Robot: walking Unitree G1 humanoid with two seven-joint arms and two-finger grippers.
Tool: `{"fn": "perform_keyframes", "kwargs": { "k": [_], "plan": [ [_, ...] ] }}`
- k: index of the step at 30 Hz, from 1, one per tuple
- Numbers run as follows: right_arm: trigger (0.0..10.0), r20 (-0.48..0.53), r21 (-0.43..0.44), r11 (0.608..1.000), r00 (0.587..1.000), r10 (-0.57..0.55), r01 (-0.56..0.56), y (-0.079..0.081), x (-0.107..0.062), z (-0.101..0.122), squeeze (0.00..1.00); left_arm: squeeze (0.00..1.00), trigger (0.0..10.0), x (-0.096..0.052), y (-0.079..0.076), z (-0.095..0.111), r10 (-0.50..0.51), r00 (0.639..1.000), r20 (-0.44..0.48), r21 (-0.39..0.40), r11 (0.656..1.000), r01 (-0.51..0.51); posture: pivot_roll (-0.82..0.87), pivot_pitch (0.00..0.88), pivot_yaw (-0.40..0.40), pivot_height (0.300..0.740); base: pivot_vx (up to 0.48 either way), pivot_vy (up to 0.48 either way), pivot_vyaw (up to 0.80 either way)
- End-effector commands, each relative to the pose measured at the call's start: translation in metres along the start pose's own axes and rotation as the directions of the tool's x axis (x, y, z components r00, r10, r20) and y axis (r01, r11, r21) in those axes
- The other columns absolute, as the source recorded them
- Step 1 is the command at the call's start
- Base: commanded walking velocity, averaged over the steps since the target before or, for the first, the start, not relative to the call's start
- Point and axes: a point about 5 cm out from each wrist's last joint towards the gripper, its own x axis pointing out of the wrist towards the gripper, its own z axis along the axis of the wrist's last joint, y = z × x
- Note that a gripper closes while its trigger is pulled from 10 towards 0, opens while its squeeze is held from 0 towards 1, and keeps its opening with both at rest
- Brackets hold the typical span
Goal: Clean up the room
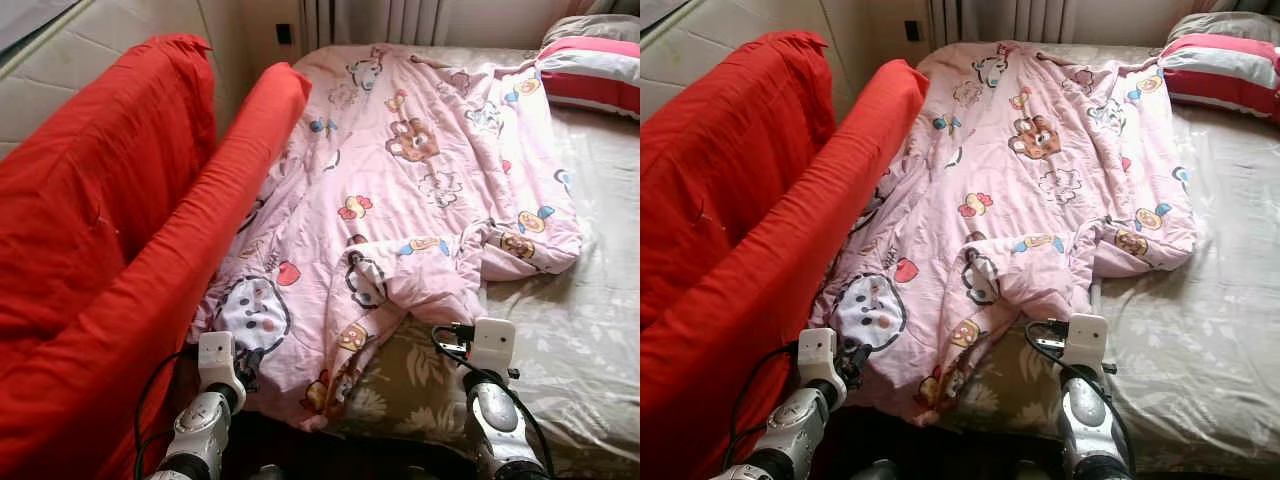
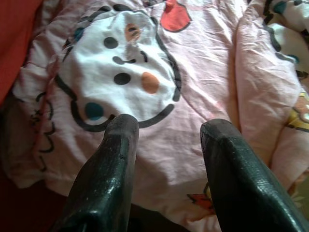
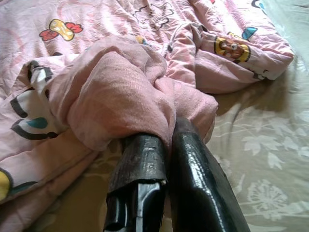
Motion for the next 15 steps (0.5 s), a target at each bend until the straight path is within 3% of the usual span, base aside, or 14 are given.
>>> {"fn": "perform_keyframes", "kwargs": {
  "k": [1, 15],
  "plan": [
    [10.0, -0.026, -0.002, 1.000, 1.000, -0.005, 0.005, -0.0009, -0.0027, -0.0058, 0.00, 0.00, 10.0, -0.0044, 0.0033, -0.0090, 0.006, 1.000, -0.031, 0.003, 1.000, -0.006, -0.06, 0.179, 0.069, 0.740, 0.000, -0.398, 0.00],
    [10.0, -0.027, -0.004, 1.000, 0.999, 0.020, -0.020, 0.0028, -0.0026, -0.0057, 0.00, 0.00, 10.0, -0.0043, 0.0026, -0.0090, 0.005, 1.000, -0.029, 0.001, 1.000, -0.005, -0.06, 0.182, 0.068, 0.740, 0.000, -0.467, 0.00]
  ]
}}
